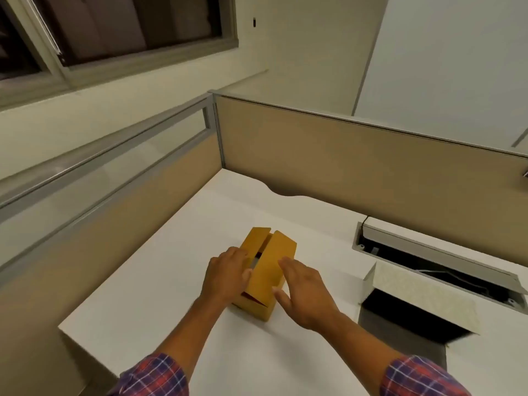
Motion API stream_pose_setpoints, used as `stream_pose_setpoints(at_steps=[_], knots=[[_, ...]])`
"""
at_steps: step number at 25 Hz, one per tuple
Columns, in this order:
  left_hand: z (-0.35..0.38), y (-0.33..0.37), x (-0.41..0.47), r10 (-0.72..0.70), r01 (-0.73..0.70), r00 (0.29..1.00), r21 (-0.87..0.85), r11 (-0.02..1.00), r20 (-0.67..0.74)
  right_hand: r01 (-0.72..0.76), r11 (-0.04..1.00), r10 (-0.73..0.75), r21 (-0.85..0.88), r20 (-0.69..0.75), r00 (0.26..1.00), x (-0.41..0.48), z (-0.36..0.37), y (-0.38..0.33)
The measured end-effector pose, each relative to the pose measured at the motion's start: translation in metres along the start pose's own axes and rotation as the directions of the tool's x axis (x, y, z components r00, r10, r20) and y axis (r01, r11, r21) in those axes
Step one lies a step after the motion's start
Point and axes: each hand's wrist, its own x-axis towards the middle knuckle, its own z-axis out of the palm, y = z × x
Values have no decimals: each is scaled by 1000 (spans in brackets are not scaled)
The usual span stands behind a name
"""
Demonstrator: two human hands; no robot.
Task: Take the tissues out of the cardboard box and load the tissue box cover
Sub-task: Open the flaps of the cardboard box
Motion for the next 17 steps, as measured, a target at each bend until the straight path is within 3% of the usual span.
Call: stream_pose_setpoints(at_steps=[2, 7, 11, 15, 17], knots=[[-5, -9, 5, -7, 5, 1000, -85, 996, -23, 61, 997, -59, -36, 58, 997, 12, 1, -6], [-17, -29, 21, -70, 60, 993, -103, 993, -99, 282, 942, -231, -183, 258, 938, 45, 1, -20], [-22, -54, 36, 94, -66, 989, 217, 974, -118, 511, 792, -367, -334, 409, 836, 68, -9, -27], [-11, -73, 49, 86, -119, 992, 444, 888, 94, 539, 763, -459, -356, 288, 840, 72, -24, -25], [-3, -78, 49, 83, -154, 982, 465, 872, 169, 505, 805, -459, -312, 214, 862, 65, -29, -18]])
